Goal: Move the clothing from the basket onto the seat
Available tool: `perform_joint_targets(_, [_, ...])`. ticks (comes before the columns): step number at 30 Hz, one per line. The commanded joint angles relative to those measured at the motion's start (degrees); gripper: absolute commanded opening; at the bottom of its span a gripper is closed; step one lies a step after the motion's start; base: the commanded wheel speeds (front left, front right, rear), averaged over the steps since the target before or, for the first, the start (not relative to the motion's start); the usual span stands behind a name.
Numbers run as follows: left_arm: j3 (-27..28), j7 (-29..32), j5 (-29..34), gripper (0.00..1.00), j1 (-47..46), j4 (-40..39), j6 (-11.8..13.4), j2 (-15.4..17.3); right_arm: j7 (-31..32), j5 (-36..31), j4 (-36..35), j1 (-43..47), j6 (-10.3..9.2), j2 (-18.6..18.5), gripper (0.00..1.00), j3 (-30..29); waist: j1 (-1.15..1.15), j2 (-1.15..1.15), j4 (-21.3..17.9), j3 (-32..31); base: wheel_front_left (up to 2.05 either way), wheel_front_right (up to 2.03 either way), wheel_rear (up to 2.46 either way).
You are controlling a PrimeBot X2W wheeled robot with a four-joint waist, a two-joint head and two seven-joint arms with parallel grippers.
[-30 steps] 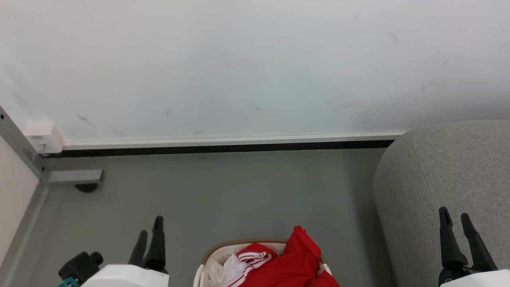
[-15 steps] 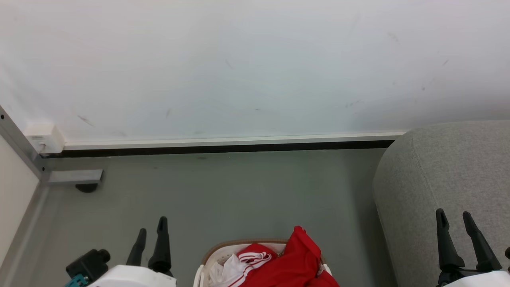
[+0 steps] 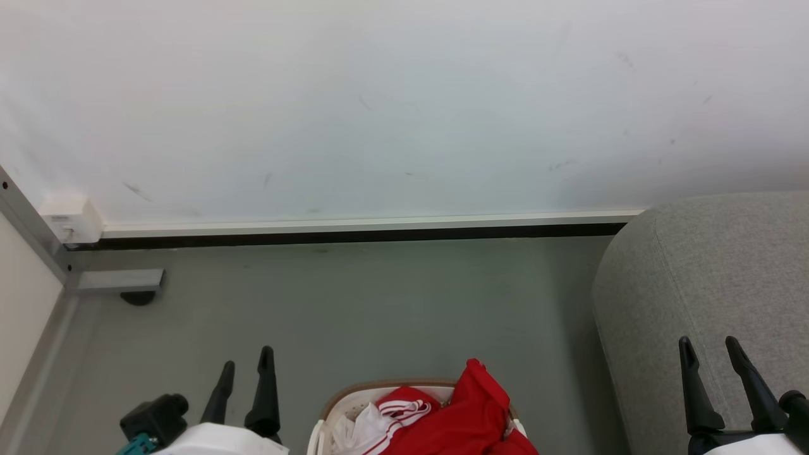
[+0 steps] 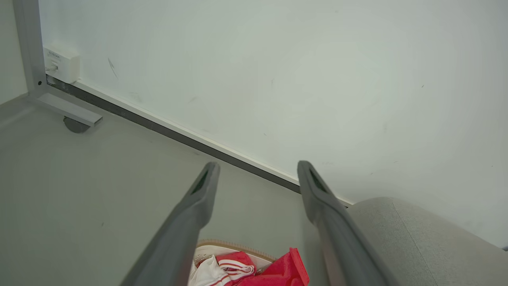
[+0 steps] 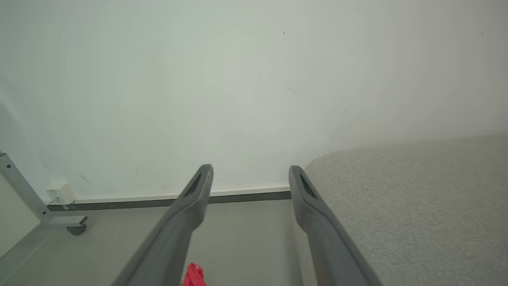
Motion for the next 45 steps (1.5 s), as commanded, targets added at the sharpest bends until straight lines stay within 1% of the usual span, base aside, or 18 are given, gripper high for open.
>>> perform_joint_targets(1, [-0.12,-0.70,1.76,1.00,-0.65,-0.18,0.10,0.49,-0.48,-1.94,-0.21,-0.26,-0.09,-0.25,1.00,-0.47,0.00,0.00,0.02,-0.03,0.00,0.00,0.00])
perform_joint_targets(16, [-1.42,-2.60,9.26,1.00,-0.02,0.84,0.54,0.53,-1.26,-10.91,0.03,0.73,-0.10,0.97,1.00,-1.16,0.00,0.00,-0.05,-0.32,0.00,0.00,0.00])
perform_joint_targets(28, [-2.20,-4.16,14.47,1.00,-0.31,1.10,0.80,0.55,-1.75,-15.31,0.60,1.02,-0.12,2.30,1.00,-2.26,0.00,0.00,-0.17,-0.23,0.00,0.00,0.00])
perform_joint_targets(39, [-3.02,-5.17,18.73,1.00,-0.52,1.51,0.95,0.56,-2.17,-19.97,0.73,1.16,-0.13,2.76,1.00,-2.59,0.00,0.00,-0.32,-0.11,0.00,0.00,0.00])
perform_joint_targets(45, [-3.21,-5.79,20.16,1.00,0.33,1.67,1.31,0.57,-2.51,-20.65,0.58,1.54,-0.14,3.57,1.00,-3.50,0.00,0.00,-0.42,-0.21,0.00,0.00,0.00])
